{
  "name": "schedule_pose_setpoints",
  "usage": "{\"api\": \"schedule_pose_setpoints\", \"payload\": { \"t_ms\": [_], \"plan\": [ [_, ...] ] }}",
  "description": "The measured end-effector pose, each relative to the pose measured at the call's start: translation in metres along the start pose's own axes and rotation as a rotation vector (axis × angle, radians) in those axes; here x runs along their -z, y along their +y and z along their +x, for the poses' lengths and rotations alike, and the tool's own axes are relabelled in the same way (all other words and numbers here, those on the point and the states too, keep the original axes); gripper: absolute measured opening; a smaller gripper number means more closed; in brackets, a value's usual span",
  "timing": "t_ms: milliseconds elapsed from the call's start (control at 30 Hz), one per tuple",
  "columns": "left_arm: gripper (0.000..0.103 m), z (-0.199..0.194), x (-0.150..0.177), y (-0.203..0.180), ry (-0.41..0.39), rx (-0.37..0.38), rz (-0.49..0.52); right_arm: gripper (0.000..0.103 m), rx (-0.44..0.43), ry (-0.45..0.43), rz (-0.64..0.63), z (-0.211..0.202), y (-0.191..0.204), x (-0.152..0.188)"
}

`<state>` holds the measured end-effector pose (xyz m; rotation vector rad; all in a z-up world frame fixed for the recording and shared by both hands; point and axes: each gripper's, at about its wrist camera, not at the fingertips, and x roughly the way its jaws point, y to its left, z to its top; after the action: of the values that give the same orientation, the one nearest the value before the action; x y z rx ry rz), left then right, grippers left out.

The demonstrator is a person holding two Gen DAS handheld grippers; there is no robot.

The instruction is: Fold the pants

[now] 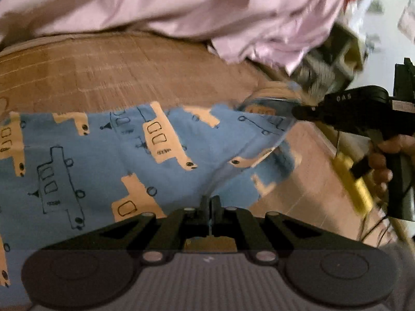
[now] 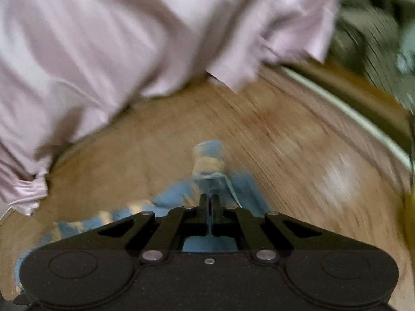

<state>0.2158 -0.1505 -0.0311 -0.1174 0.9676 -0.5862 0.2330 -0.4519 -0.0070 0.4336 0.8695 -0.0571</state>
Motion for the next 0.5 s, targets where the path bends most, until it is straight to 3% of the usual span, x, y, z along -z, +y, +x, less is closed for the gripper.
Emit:
{"api": "schedule_pose_setpoints", "payload": {
  "t_ms": [100, 233, 367, 500],
  "plan": [
    [0.001, 0.008, 0.013, -0.002, 0.032, -0.018, 0.015, 0.001, 0.011, 0.030, 0.033, 0.007, -0.010, 0.016],
    [0.001, 0.010, 0.020, -0.001, 0.042, -0.029, 0.028, 0.019, 0.014, 0.052, 0.040, 0.011, -0.012, 0.024],
    [0.001, 0.013, 0.018, 0.000, 0.043, -0.034, 0.035, 0.029, 0.011, 0.056, 0.079, 0.009, -0.024, 0.022],
    [0.001, 0.012, 0.016, 0.003, 0.047, -0.027, 0.022, 0.033, 0.027, 0.053, 0.156, 0.014, -0.038, 0.013]
  ]
}}
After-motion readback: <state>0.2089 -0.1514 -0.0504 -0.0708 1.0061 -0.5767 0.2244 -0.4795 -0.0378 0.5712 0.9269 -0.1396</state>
